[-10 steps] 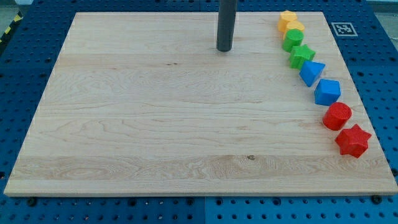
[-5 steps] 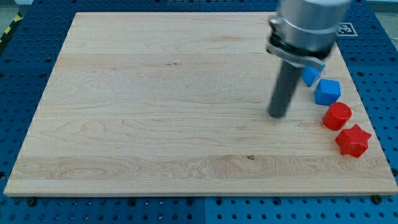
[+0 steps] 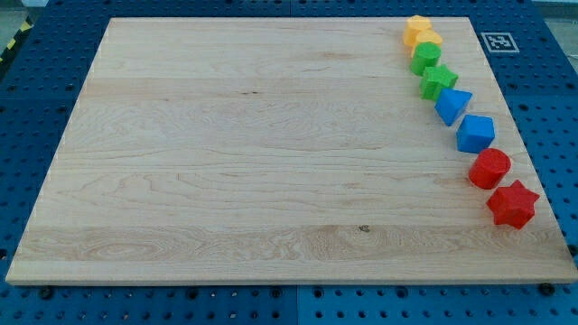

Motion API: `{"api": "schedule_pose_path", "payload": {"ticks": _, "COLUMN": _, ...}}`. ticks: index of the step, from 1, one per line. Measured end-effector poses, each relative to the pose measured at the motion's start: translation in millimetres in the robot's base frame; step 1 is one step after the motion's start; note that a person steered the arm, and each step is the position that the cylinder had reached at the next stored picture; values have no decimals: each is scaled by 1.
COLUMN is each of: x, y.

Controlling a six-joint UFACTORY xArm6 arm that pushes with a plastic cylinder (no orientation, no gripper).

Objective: Adjust the red blocks in a vertical line

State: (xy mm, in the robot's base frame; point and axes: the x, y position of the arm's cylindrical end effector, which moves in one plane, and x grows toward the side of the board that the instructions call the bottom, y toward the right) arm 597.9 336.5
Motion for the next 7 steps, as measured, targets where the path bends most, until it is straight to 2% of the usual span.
{"api": "schedule_pose_path", "payload": {"ticks": 2, "x": -27, "y": -2}}
{"api": "schedule_pose_path", "payload": {"ticks": 7, "x": -43, "y": -58}}
